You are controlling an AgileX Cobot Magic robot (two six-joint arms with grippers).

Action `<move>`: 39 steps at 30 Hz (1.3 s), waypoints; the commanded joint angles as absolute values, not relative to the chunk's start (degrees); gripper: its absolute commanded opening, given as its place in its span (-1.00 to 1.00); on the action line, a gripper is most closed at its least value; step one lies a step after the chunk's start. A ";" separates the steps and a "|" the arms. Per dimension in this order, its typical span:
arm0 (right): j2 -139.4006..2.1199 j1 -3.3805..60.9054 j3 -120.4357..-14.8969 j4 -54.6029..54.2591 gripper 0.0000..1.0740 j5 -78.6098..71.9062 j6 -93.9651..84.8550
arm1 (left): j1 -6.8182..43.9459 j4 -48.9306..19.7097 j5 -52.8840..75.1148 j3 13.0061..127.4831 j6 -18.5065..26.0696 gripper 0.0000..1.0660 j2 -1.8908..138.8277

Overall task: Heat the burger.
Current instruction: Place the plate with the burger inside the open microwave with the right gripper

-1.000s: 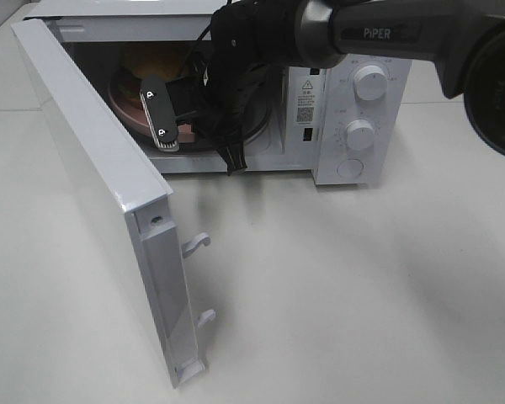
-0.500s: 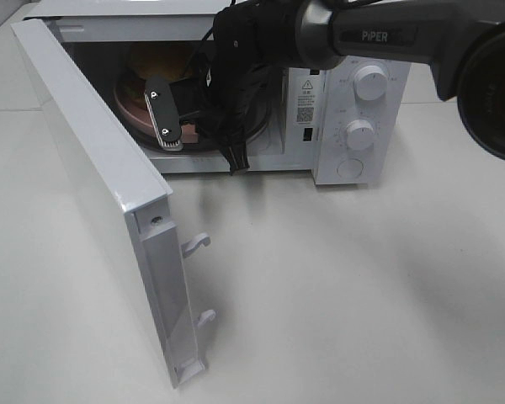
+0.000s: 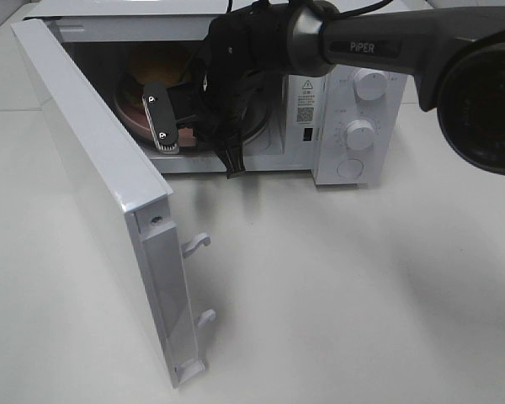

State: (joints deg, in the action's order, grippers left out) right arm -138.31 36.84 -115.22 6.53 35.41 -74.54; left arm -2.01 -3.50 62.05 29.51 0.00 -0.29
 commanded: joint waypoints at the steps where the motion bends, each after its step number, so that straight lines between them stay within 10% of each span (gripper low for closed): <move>1: -137.68 36.55 -116.43 6.59 -1.00 32.37 -73.68 | -2.01 -3.61 61.36 29.51 0.00 0.92 -1.20; 39: -137.85 36.55 -116.43 5.61 -0.62 33.92 -71.79 | -2.01 -3.61 61.36 29.51 0.00 0.92 -1.20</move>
